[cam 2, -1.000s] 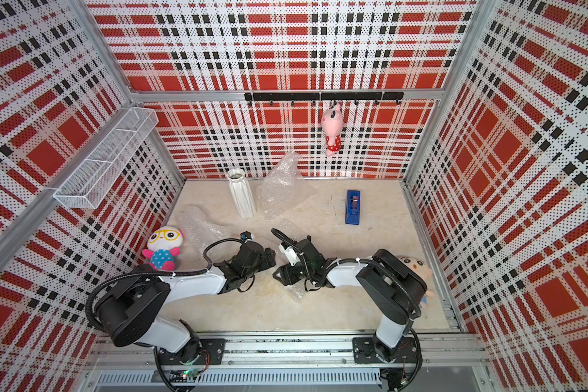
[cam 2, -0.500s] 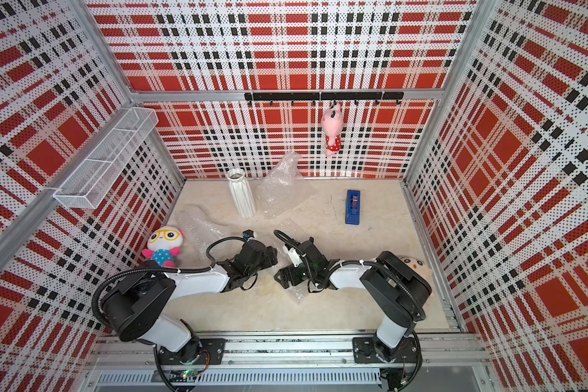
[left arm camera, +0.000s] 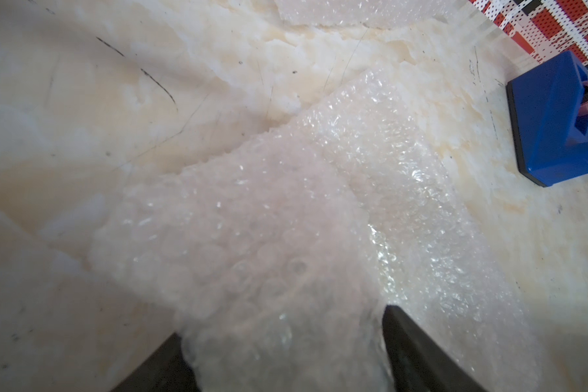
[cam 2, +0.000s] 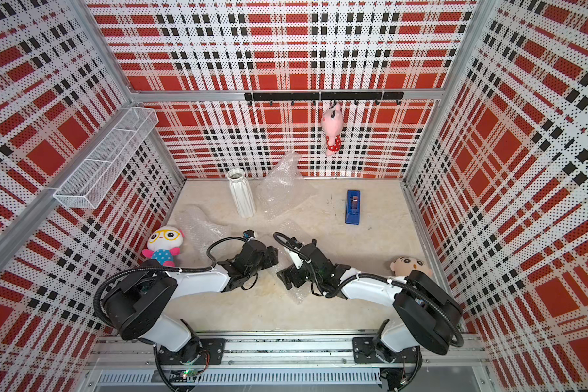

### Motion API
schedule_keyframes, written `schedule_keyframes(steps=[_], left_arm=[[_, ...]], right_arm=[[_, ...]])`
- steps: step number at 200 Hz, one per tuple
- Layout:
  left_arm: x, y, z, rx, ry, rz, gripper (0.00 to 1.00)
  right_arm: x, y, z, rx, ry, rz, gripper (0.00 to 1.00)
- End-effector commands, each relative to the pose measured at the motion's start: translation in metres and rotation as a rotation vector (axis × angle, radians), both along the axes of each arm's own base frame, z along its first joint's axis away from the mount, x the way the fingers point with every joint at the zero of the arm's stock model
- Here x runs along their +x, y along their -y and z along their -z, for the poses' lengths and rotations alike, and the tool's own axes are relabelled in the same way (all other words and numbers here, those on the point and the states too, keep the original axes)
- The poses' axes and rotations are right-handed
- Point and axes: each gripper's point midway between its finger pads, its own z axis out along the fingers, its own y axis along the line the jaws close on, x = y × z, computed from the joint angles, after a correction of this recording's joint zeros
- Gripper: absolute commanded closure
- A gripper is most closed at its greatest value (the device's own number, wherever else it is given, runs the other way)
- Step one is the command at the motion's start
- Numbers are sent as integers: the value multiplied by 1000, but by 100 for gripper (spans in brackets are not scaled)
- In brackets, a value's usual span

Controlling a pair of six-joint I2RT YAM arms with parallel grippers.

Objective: Wrap vases in bubble wrap
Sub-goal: Wrap the vase in bubble wrap.

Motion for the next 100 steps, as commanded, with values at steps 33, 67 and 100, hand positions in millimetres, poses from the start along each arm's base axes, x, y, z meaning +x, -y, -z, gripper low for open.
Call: schedule_keyframes(steps=[33, 67, 100], left_arm=[[-13, -3, 15, 37, -56, 34, 19], [-13, -4, 15, 27, -56, 29, 19], [-14, -5, 15, 5, -54, 23, 19]], right_arm=[[3, 2, 3, -182, 194, 80, 8], [0, -6, 17, -185, 177, 83, 10], [1, -11, 30, -198, 151, 85, 13]])
